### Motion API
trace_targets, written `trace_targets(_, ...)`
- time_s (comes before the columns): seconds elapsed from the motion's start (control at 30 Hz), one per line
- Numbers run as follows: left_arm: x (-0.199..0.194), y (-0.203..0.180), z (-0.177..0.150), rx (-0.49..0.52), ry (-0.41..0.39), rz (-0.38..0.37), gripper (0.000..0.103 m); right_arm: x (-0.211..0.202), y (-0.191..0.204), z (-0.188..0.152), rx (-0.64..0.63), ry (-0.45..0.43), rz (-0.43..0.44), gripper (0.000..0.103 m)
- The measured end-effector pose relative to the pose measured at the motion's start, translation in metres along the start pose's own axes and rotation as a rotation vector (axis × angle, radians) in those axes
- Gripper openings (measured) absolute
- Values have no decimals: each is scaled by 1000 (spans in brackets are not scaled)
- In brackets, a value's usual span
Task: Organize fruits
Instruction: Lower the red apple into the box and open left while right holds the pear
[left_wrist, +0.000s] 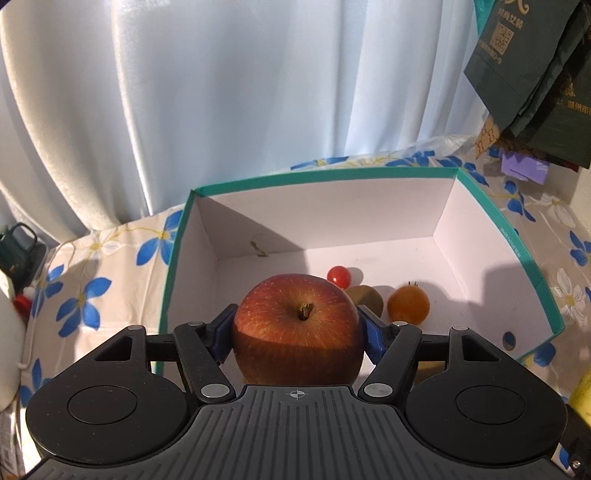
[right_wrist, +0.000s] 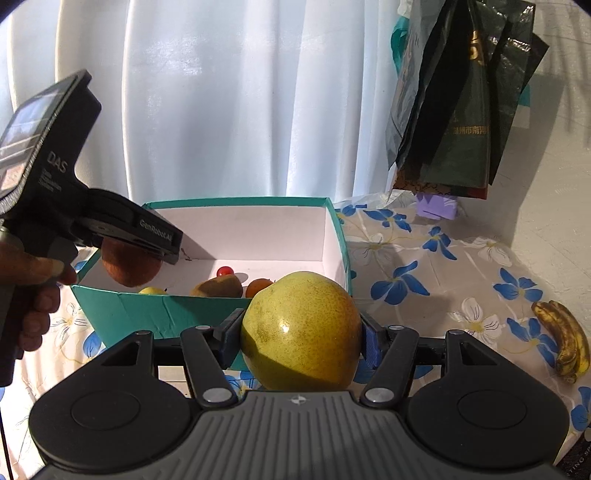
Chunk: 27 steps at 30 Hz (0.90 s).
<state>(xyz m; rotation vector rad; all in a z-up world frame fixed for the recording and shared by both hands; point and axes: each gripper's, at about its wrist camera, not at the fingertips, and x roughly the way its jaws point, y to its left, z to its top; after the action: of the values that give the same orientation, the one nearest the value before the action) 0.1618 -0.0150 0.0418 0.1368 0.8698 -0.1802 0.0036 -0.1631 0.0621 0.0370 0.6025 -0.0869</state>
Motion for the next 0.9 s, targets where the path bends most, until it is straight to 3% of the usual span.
trace_targets(0.23,25,-5,-5,16,35,23,72,1,-6,5,14,-25,-25,62)
trace_targets(0.6,43,-6,-2,28,17,73,72,10,-4,16,6,-52,-34,62)
trace_targets(0.9,49,0,2,6,16,56,72,17,-4,20,7,-57,-34,62)
